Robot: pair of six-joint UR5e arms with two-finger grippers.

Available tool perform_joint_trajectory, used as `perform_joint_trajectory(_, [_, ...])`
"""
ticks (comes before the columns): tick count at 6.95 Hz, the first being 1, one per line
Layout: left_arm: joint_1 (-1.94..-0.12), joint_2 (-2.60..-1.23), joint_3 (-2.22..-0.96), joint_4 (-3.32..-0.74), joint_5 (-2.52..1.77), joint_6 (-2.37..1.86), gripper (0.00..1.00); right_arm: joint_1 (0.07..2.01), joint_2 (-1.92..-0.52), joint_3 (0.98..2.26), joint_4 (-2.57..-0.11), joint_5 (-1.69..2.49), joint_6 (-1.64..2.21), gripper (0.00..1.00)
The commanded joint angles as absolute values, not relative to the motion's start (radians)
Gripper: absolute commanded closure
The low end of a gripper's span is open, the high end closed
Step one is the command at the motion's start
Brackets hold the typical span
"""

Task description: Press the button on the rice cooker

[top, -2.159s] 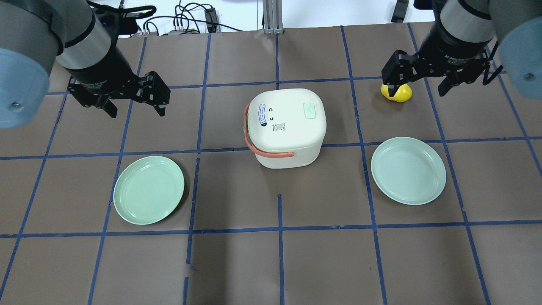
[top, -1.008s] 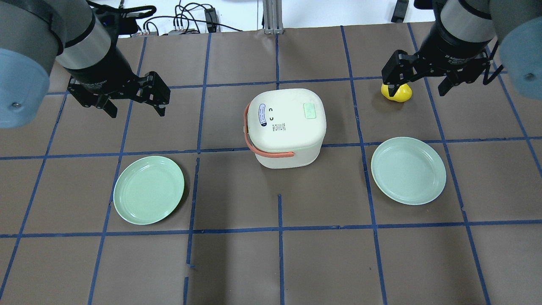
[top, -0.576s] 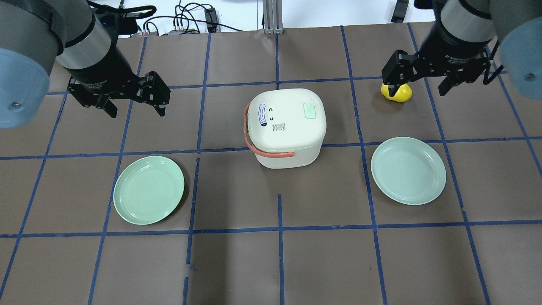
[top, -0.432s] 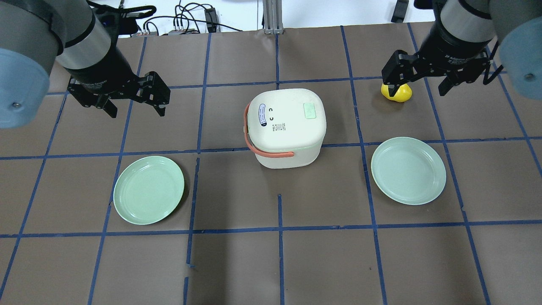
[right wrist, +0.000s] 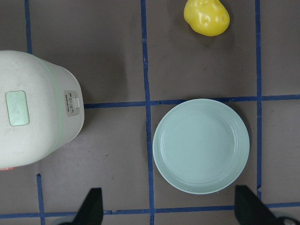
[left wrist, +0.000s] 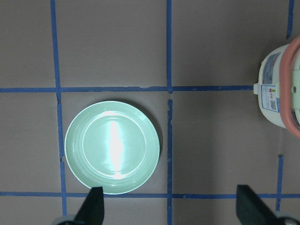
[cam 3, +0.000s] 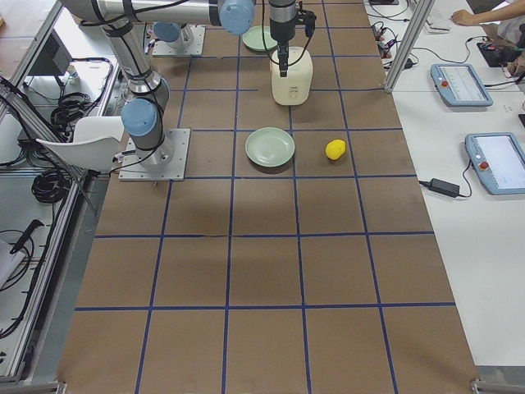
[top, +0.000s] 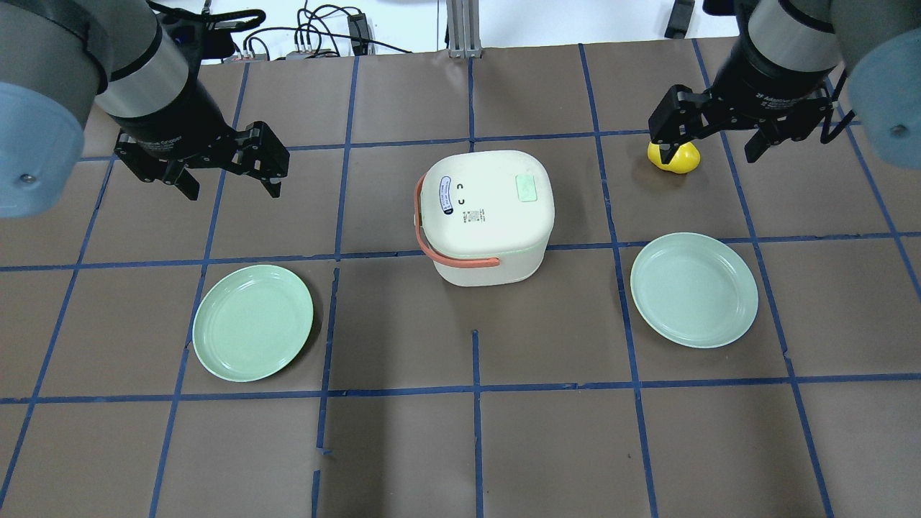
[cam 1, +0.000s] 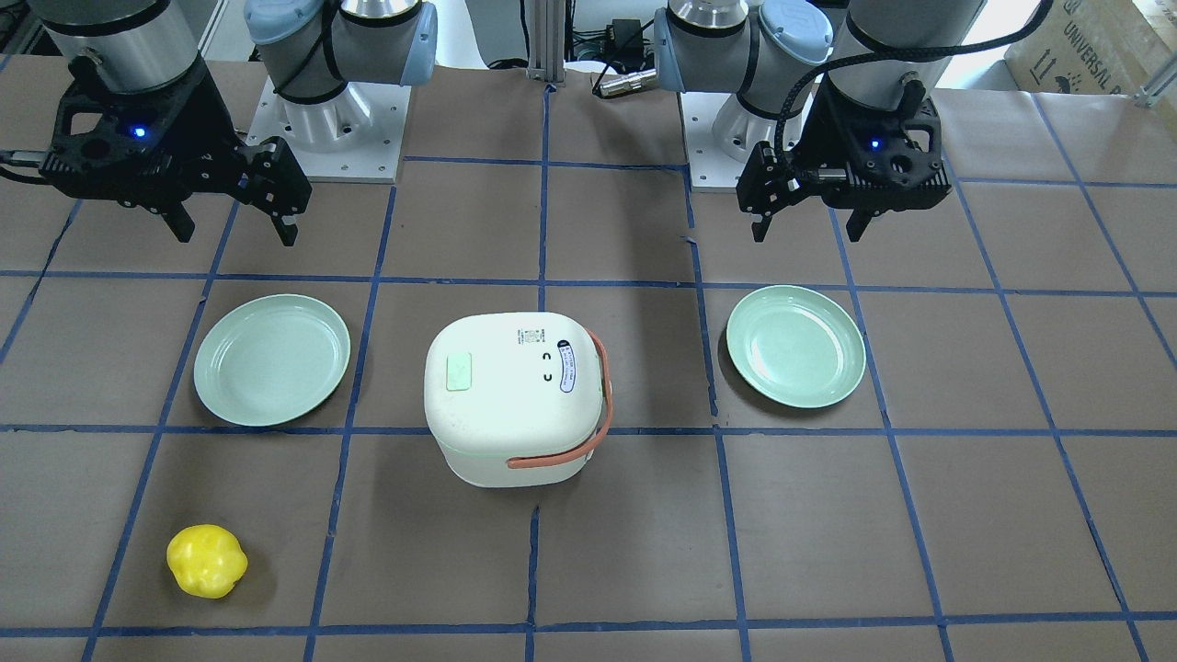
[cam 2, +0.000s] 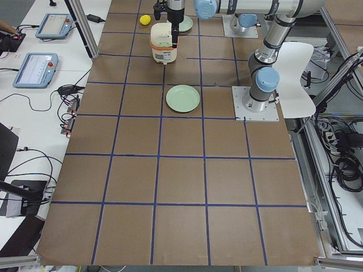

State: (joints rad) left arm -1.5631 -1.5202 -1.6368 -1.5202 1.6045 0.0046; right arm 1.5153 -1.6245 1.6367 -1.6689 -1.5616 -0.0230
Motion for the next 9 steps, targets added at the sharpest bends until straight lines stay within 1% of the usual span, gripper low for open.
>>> perform_joint_trajectory(1, [-1.563, -1.52, -1.637, -1.52, 1.605, 0.005, 0.0, 1.514, -1.624, 1.637, -1.669, -1.562, -0.023, 0.0])
perform_joint_trajectory(9, [-1.563, -1.52, -1.637, -1.52, 1.605, 0.005, 0.0, 1.516, -1.618, 1.625, -1.667, -1.563, -0.018, 0.0])
